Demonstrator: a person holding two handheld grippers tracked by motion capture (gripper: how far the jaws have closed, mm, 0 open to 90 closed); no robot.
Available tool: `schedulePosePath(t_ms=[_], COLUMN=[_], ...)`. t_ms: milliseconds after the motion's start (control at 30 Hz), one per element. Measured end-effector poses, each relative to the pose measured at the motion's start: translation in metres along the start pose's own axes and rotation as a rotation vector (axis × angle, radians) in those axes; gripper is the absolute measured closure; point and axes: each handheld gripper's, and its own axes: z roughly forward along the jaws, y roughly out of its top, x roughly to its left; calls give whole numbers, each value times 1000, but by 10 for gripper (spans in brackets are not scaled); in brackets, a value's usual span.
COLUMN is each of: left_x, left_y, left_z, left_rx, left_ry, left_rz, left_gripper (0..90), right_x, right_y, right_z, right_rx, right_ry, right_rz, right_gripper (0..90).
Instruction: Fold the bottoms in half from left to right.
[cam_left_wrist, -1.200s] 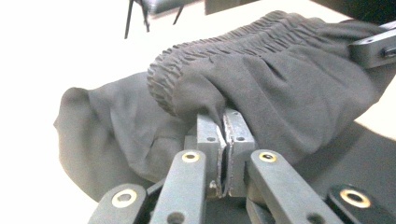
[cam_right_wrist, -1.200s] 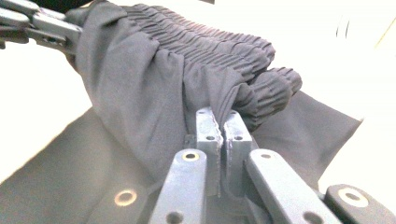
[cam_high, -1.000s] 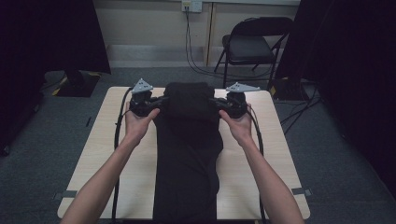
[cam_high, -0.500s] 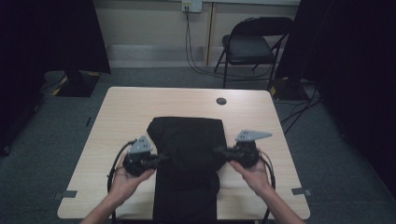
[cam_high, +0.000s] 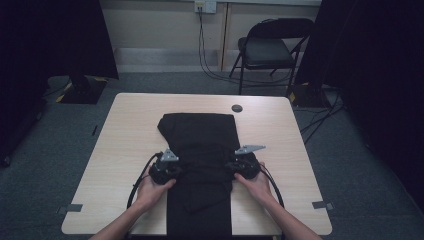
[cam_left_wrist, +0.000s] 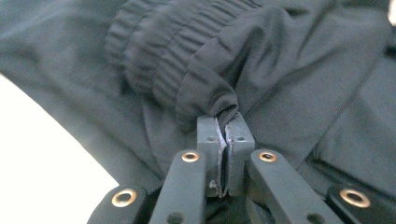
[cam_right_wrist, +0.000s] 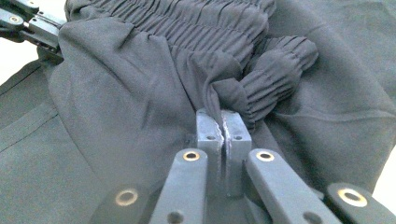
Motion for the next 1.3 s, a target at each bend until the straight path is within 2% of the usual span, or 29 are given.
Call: schedulePosePath(t_ms=[100,133,167,200,233,267,300,333,367,400,433,467,500,533,567,600,633,667,733,833,900,933,967,1000,1033,1133,1167,1267,1300], left_x=[17,23,27,28,29,29,28,27,26,26,24,22,22,21,22,27,30,32,39,46,49,51,53,53,53,55,55,49,48], left_y=[11,13,14,15,15,15,15,15,16,17,19,20,20,21,22,26,30,32,40,52,56,56,55,55,52,47,46,50,51], left_z=[13,16,19,20,20,19,17,15,11,7,0,-6,-6,-13,-17,-22,-22,-22,-16,-1,11,17,23,23,30,36,35,31,30], left_rx=[-35,-44,-56,-62,-65,-61,-61,-54,-54,-62,-75,-86,-86,-108,-142,-172,-172,-182,-164,-147,-105,-80,-83,-83,-59,-46,-54,-61,-68], left_ry=[42,42,38,42,43,38,33,30,34,25,7,7,7,9,4,0,-6,15,17,19,-4,-1,7,7,27,-10,-23,3,1], left_rz=[4,-15,-51,-59,-46,-50,-57,-42,-31,-39,-42,-37,-37,-34,-40,-71,-75,-67,-86,-114,-130,-125,-146,-146,-153,-173,-160,-101,-101], left_gripper=[874,873,873,873,872,868,864,860,846,831,819,792,762,762,703,633,600,595,589,583,524,500,470,424,383,380,408,564,593], right_x=[-14,-17,-20,-22,-26,-29,-28,-26,-24,-22,-20,-18,-18,-18,-19,-24,-26,-29,-34,-33,-34,-34,-35,-35,-41,-44,-44,-41,-39], right_y=[16,19,23,24,25,25,25,25,26,28,28,29,29,30,32,35,37,39,44,55,61,62,63,63,62,58,57,60,61], right_z=[15,18,20,23,24,24,23,22,19,16,12,5,5,-1,-8,-12,-12,-11,-7,1,12,17,24,24,36,42,43,37,35], right_rx=[-16,-19,-22,-29,-40,-44,-45,-40,-37,-33,-36,-61,-61,-82,-110,-125,-131,-137,-137,-142,-120,-103,-68,-68,-26,-8,-4,-22,-34], right_ry=[-46,-54,-66,-69,-58,-43,-48,-55,-51,-24,-25,-35,-35,-32,-40,-23,-38,-37,-35,-65,-61,-61,-81,-81,-111,-104,-97,-79,-83], right_rz=[-2,5,-9,-20,-1,26,14,-1,-4,-19,-45,-52,-52,-32,-17,16,17,34,54,24,15,12,11,11,31,47,47,24,17], right_gripper=[886,885,884,883,882,875,865,846,791,751,712,630,630,572,541,488,472,459,449,446,418,404,379,379,359,368,405,623,676])
